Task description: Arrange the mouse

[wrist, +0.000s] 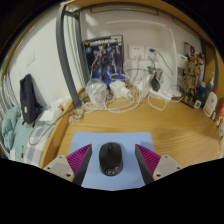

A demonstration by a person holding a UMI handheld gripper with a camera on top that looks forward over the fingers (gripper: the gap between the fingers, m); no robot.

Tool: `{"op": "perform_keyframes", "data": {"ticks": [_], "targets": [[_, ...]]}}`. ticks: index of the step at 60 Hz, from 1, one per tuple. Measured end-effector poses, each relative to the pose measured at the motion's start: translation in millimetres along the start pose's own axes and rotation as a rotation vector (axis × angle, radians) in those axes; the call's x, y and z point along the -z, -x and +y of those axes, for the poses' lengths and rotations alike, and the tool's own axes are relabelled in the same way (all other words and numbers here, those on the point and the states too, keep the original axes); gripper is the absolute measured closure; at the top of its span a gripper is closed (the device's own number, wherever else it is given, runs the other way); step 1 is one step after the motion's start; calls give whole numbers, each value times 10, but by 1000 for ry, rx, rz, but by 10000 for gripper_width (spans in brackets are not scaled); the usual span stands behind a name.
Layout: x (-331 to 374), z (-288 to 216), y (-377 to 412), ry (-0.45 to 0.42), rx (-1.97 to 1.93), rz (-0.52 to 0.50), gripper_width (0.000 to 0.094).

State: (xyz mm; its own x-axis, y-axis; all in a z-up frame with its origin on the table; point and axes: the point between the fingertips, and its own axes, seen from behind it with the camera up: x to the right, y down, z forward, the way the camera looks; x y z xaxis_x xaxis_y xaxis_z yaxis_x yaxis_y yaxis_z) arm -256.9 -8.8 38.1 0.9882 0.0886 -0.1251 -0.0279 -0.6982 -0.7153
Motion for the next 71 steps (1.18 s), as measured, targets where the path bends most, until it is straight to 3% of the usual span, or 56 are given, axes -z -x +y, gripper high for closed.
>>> {"op": "perform_keyframes", "data": {"ticks": [15, 26, 46, 71], "targets": [[1145, -1222, -810, -185, -23, 14, 73], [2084, -1695, -1806, -302, -6, 87, 85], [2832, -1523, -3173, -330, -29, 158, 83], [2949, -1134, -3524, -304, -42, 99, 86]]}}
